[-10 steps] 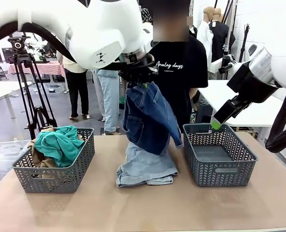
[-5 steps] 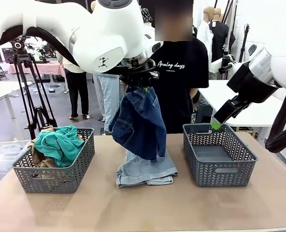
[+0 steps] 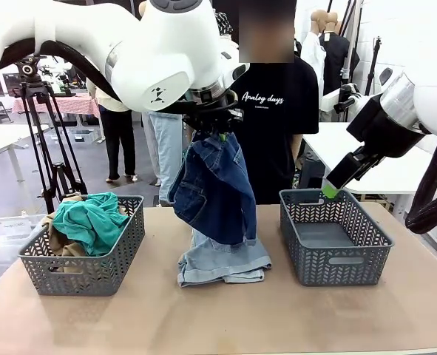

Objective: Sort the tops and bottoms.
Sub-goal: Sort the clothes according to human instructions.

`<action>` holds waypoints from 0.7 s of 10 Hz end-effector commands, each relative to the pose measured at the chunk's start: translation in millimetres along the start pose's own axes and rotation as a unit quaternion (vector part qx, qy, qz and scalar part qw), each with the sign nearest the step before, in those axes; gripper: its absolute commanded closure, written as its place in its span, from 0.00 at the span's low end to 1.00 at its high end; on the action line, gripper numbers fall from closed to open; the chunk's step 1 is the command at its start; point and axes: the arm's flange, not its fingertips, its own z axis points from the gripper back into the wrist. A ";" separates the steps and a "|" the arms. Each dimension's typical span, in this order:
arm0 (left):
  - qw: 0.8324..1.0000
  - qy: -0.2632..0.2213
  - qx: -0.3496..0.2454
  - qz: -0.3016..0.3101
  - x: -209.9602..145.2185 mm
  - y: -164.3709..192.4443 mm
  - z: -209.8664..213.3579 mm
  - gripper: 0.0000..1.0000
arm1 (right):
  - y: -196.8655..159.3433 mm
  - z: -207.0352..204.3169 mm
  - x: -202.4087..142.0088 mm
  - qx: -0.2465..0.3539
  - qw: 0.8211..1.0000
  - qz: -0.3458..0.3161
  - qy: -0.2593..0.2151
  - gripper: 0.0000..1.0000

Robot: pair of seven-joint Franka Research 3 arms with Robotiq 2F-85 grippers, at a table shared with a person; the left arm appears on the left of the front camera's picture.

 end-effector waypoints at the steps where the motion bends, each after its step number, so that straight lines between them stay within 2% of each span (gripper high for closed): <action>1: 1.000 -0.003 -0.007 -0.005 4.8 4.0 6.4 1.00 | -1.9 -1.2 2.1 -0.005 1.000 0.005 0.004 0.00; 7: 1.000 -0.003 -0.007 -0.005 4.8 4.0 6.4 1.00 | -1.9 -1.2 2.1 -0.005 1.000 0.005 0.004 0.00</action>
